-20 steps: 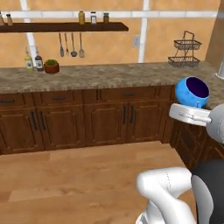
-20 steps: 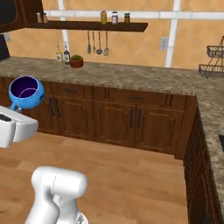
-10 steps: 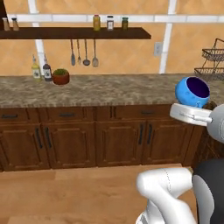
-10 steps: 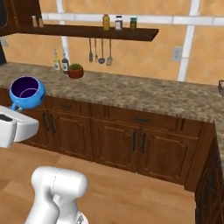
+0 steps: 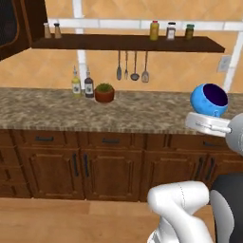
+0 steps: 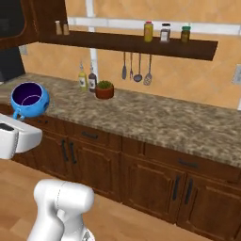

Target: Gather all objects into one cabinet and sort the glasses and bowls to opposite sides.

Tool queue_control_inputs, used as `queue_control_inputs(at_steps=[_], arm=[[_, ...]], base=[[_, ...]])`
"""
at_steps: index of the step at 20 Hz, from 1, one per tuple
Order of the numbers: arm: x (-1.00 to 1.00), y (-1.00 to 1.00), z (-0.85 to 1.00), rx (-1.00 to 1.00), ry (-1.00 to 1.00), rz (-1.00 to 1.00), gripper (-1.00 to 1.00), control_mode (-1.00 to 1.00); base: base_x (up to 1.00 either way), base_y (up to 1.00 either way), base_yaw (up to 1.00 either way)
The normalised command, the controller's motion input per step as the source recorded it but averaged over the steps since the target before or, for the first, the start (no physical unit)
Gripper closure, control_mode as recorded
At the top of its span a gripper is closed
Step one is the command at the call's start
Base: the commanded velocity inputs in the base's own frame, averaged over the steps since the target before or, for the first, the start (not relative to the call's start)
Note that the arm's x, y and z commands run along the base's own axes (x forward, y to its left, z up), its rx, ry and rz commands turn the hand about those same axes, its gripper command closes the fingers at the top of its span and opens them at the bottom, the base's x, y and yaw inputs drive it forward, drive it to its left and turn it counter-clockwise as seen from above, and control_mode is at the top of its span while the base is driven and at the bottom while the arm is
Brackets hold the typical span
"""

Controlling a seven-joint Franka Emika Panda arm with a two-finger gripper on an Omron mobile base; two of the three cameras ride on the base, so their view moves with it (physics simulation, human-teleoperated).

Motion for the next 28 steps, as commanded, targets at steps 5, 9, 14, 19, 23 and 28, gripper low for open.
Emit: queue_control_inputs(at_steps=[5,9,14,19,23,28], arm=[[0.0,0.0,0.0,0.0,0.0,0.0,1.0,1.0],[0.0,0.0,0.0,0.0,0.0,0.0,1.0,1.0],[0.0,0.0,0.0,0.0,0.0,0.0,1.0,1.0],[0.0,0.0,0.0,0.0,0.0,0.0,1.0,1.0],[0.0,0.0,0.0,0.0,0.0,0.0,1.0,1.0],[0.0,0.0,0.0,0.0,0.0,0.0,1.0,1.0]], base=[[1.0,0.51,0.23],[0.53,0.47,0.2],[-0.44,0.57,0.35],[-0.82,0.59,0.57],[-0.05,0.08,0.73],[0.07,0.03,0.81]])
